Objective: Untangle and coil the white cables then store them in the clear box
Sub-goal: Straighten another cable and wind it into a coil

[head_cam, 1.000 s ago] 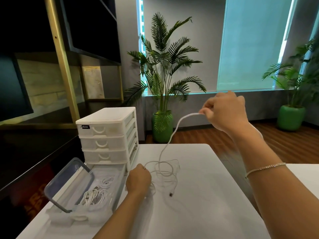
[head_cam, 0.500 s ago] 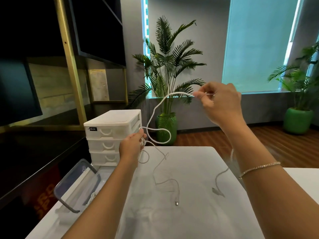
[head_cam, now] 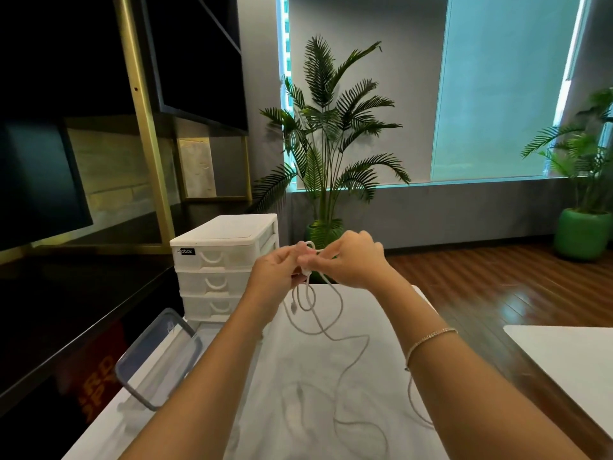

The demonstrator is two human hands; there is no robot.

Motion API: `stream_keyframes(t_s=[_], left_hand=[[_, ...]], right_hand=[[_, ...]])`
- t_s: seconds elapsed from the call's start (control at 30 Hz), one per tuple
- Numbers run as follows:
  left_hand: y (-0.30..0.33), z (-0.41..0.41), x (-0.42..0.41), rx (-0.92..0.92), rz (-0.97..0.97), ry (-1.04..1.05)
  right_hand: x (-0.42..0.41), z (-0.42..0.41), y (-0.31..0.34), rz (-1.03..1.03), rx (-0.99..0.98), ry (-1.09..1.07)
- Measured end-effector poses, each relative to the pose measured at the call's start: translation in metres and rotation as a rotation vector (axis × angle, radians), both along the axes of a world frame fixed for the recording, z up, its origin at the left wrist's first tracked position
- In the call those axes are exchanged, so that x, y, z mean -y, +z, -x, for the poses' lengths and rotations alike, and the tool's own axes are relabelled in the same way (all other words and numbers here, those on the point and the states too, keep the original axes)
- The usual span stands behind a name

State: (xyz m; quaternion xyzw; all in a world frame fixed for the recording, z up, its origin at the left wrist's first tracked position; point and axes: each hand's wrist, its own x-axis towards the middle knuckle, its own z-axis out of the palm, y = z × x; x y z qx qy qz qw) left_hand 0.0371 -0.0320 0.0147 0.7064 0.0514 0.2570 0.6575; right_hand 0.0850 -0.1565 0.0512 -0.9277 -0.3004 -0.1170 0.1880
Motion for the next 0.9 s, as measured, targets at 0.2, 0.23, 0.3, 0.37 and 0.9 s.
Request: stream_keyframes(t_s=[0.2, 0.23, 0.3, 0.37, 0.9], left_hand=[[-0.002, -0.004, 0.002, -0.027, -0.022, -0.061], [-0.003, -0.005, 0.002, -0.050, -0.030, -0.056], [-0.006, -0.006, 0.001, -0.095, -0.094, -0.026], [-0.013, -0.009, -0.001, -0.151, -0.213, 0.025], [-0.027, 0.000, 0.009, -0.316, -0.562, 0.162]], right_hand=[[-0.009, -0.007, -0.013, -0.204, -0.018, -0.008], [-0.010, -0.008, -0.015, -0.253, -0.027, -0.013], [-0.009, -0.012, -0.015, -0.335, -0.060, -0.020], [-0.005, -0.014, -0.012, -0.436, -0.099, -0.023], [0.024, -0.028, -0.006, -0.793, -0.254, 0.022]])
